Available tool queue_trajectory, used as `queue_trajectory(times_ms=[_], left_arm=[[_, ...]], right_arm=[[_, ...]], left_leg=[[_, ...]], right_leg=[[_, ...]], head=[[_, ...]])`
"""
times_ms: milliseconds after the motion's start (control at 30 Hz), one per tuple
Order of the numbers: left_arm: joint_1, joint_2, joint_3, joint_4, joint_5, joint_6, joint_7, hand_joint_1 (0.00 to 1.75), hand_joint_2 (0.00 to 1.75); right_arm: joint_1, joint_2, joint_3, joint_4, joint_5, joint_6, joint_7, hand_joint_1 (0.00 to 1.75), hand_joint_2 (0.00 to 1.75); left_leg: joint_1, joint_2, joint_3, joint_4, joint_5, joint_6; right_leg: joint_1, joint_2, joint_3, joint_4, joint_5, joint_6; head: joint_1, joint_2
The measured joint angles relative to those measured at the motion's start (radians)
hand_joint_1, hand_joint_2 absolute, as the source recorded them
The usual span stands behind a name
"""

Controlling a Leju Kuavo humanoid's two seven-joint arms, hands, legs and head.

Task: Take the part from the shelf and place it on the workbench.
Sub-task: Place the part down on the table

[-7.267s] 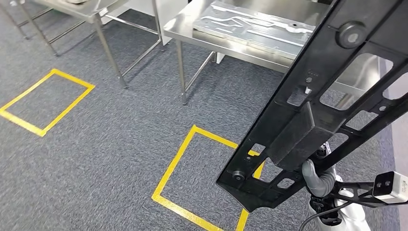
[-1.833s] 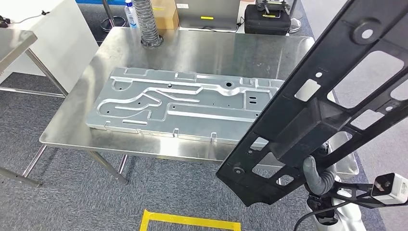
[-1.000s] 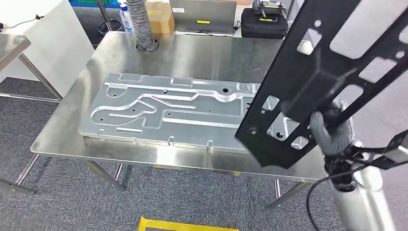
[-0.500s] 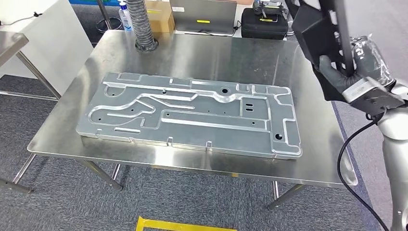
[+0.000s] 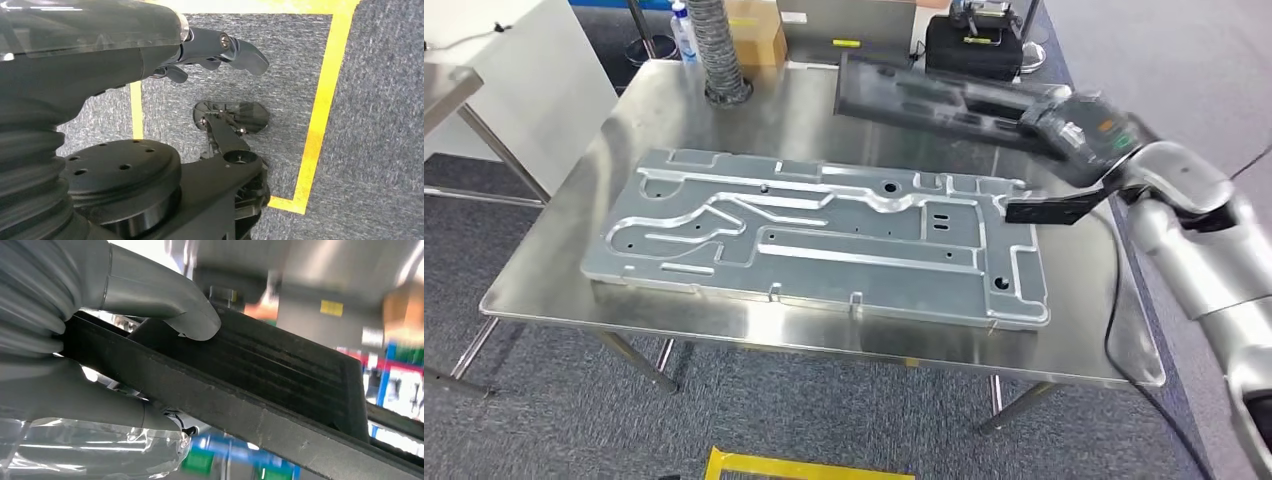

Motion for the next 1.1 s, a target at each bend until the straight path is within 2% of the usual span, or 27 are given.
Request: queue_trajectory(times_ms=[67, 100, 167, 233, 267, 300, 333, 400, 433, 467, 500, 567, 667, 700, 767, 800, 833, 900, 967, 1033, 1100], left_arm=[[-0.001, 0.0, 0.0, 0.0, -0.001, 0.0, 0.0, 0.0, 1.75], [-0.001, 0.0, 0.0, 0.0, -0.002, 0.0, 0.0, 0.0, 1.75], [-0.001, 0.0, 0.0, 0.0, -0.008, -0.001, 0.0, 0.0, 1.75], [0.0, 0.0, 0.0, 0.0, -0.012, -0.001, 0.001, 0.0, 1.75], [0.0, 0.0, 0.0, 0.0, -0.013, -0.002, 0.003, 0.0, 1.75], [0.001, 0.0, 0.0, 0.0, -0.014, -0.002, 0.004, 0.0, 1.75], [0.001, 0.0, 0.0, 0.0, -0.015, -0.003, 0.005, 0.0, 1.75], [0.0, 0.0, 0.0, 0.0, -0.016, -0.003, 0.007, 0.0, 1.75], [0.0, 0.0, 0.0, 0.0, -0.018, -0.003, 0.008, 0.0, 1.75], [-0.001, 0.0, 0.0, 0.0, -0.022, -0.002, 0.009, 0.0, 1.75], [-0.001, 0.0, -0.001, 0.0, -0.027, 0.0, 0.01, 0.0, 1.75], [-0.001, 0.0, -0.001, 0.0, -0.034, 0.002, 0.012, 0.0, 1.75], [-0.001, 0.0, -0.001, 0.0, -0.035, 0.003, 0.012, 0.0, 1.75], [-0.002, 0.0, -0.002, 0.0, -0.033, 0.005, 0.01, 0.0, 1.31], [-0.004, 0.0, -0.001, 0.0, -0.03, 0.006, 0.005, 0.0, 0.44], [-0.005, 0.0, -0.001, 0.0, -0.027, 0.006, 0.004, 0.0, 0.0], [-0.005, 0.0, 0.0, 0.0, -0.027, 0.005, 0.005, 0.0, 0.0], [-0.005, -0.001, 0.0, 0.0, -0.026, 0.005, 0.008, 0.0, 0.0], [-0.005, -0.001, 0.001, 0.0, -0.025, 0.007, 0.013, 0.0, 0.0], [-0.004, -0.001, 0.003, 0.0, -0.02, 0.011, 0.026, 0.0, 0.0], [-0.003, -0.001, 0.009, 0.0, -0.012, 0.013, 0.052, 0.0, 0.0]], right_arm=[[0.001, 0.017, 0.038, 0.04, -0.013, -0.007, -0.002, 1.75, 1.75], [0.001, 0.025, 0.055, 0.058, -0.022, -0.011, -0.004, 1.75, 1.75], [0.005, 0.037, 0.084, 0.09, -0.044, -0.024, -0.008, 1.75, 1.75], [0.016, 0.046, 0.105, 0.115, -0.061, -0.037, -0.011, 1.75, 1.75], [0.024, 0.049, 0.114, 0.126, -0.065, -0.041, -0.011, 1.75, 1.75], [0.031, 0.052, 0.121, 0.136, -0.069, -0.042, -0.011, 1.75, 1.75], [0.037, 0.054, 0.126, 0.143, -0.072, -0.043, -0.012, 1.31, 1.31], [0.042, 0.058, 0.134, 0.156, -0.077, -0.043, -0.012, 0.44, 0.44], [0.043, 0.06, 0.136, 0.161, -0.081, -0.045, -0.013, 0.0, 0.0], [0.043, 0.061, 0.138, 0.167, -0.084, -0.046, -0.015, 0.0, 0.0], [0.043, 0.063, 0.139, 0.172, -0.088, -0.048, -0.016, 0.0, 0.0], [0.044, 0.064, 0.14, 0.177, -0.091, -0.05, -0.019, 0.0, 0.0], [0.044, 0.064, 0.141, 0.178, -0.091, -0.05, -0.019, 0.0, 0.0], [0.046, 0.066, 0.143, 0.182, -0.092, -0.054, -0.02, 0.0, 0.0], [0.054, 0.073, 0.15, 0.199, -0.095, -0.06, -0.021, 0.0, 0.0], [0.059, 0.076, 0.154, 0.208, -0.096, -0.063, -0.021, 0.0, 0.0], [0.061, 0.079, 0.156, 0.213, -0.096, -0.062, -0.021, 0.0, 0.0], [0.058, 0.081, 0.156, 0.217, -0.097, -0.062, -0.021, 0.0, 0.0], [0.053, 0.084, 0.157, 0.22, -0.098, -0.06, -0.022, 0.0, 0.0], [0.05, 0.09, 0.159, 0.224, -0.099, -0.058, -0.025, 0.0, 0.0], [0.047, 0.098, 0.161, 0.229, -0.101, -0.055, -0.028, 0.0, 0.0]], left_leg=[[0.002, 0.0, -0.001, 0.002, -0.004, -0.009], [0.002, 0.0, -0.007, 0.018, -0.015, -0.013], [0.004, 0.0, -0.049, 0.109, -0.064, -0.019], [0.004, 0.0, -0.117, 0.246, -0.118, -0.021], [0.004, 0.0, -0.142, 0.289, -0.126, -0.02], [0.004, 0.0, -0.148, 0.294, -0.114, -0.018], [0.003, 0.0, -0.135, 0.259, -0.086, -0.015], [0.0, -0.001, -0.073, 0.12, -0.017, -0.003], [-0.002, -0.002, -0.046, 0.061, 0.003, 0.001], [-0.004, -0.002, -0.028, 0.024, 0.011, 0.004], [-0.006, -0.003, -0.022, 0.011, 0.009, 0.005], [-0.007, -0.003, -0.021, 0.008, 0.009, 0.004], [-0.007, -0.003, -0.021, 0.008, 0.009, 0.005], [-0.005, -0.002, -0.018, 0.001, 0.013, 0.01], [-0.003, -0.001, -0.011, -0.011, 0.019, 0.024], [-0.002, 0.0, -0.007, -0.017, 0.022, 0.03], [-0.002, 0.0, -0.007, -0.015, 0.021, 0.03], [-0.002, -0.001, -0.008, -0.007, 0.016, 0.024], [-0.004, -0.002, -0.011, 0.002, 0.01, 0.015], [-0.006, -0.002, -0.011, 0.003, 0.008, 0.006], [-0.005, -0.002, -0.012, 0.009, 0.002, -0.005]], right_leg=[[-0.001, 0.001, 0.001, -0.002, 0.001, -0.011], [-0.003, 0.0, 0.002, -0.004, 0.002, -0.018], [-0.003, -0.001, 0.004, -0.007, 0.002, -0.029], [0.001, -0.001, 0.005, -0.006, 0.001, -0.035], [0.003, -0.001, 0.005, -0.006, 0.0, -0.036], [0.004, 0.0, 0.006, -0.005, -0.001, -0.036], [0.006, 0.001, 0.007, -0.004, -0.002, -0.036], [0.008, 0.005, 0.009, -0.003, -0.006, -0.034], [0.009, 0.008, 0.009, -0.002, -0.007, -0.031], [0.01, 0.009, 0.008, -0.002, -0.007, -0.027], [0.011, 0.011, 0.008, -0.002, -0.007, -0.023], [0.011, 0.012, 0.007, -0.003, -0.006, -0.019], [0.011, 0.012, 0.007, -0.003, -0.006, -0.019], [0.009, 0.011, 0.006, 0.002, -0.012, -0.014], [0.005, 0.008, -0.065, 0.149, -0.076, 0.002], [0.002, 0.006, -0.095, 0.208, -0.097, 0.01], [0.0, 0.004, -0.113, 0.242, -0.1, 0.014], [-0.004, -0.001, -0.049, 0.111, -0.036, 0.014], [-0.001, -0.002, -0.002, 0.013, -0.004, 0.007], [0.004, 0.0, 0.003, -0.001, -0.003, -0.005], [0.002, 0.0, 0.005, -0.003, 0.002, -0.017]], head=[[0.0, 0.0], [0.0, 0.0], [0.0, 0.0], [0.0, 0.0], [0.0, 0.0], [0.0, 0.0], [0.0, 0.0], [0.0, 0.0], [0.0, 0.0], [0.0, 0.0], [0.0, 0.0], [0.0, 0.0], [0.0, 0.0], [0.0, 0.0], [0.0, 0.0], [0.0, 0.0], [0.0, 0.0], [0.0, 0.0], [0.0, 0.0], [0.0, 0.0], [0.0, 0.0]])
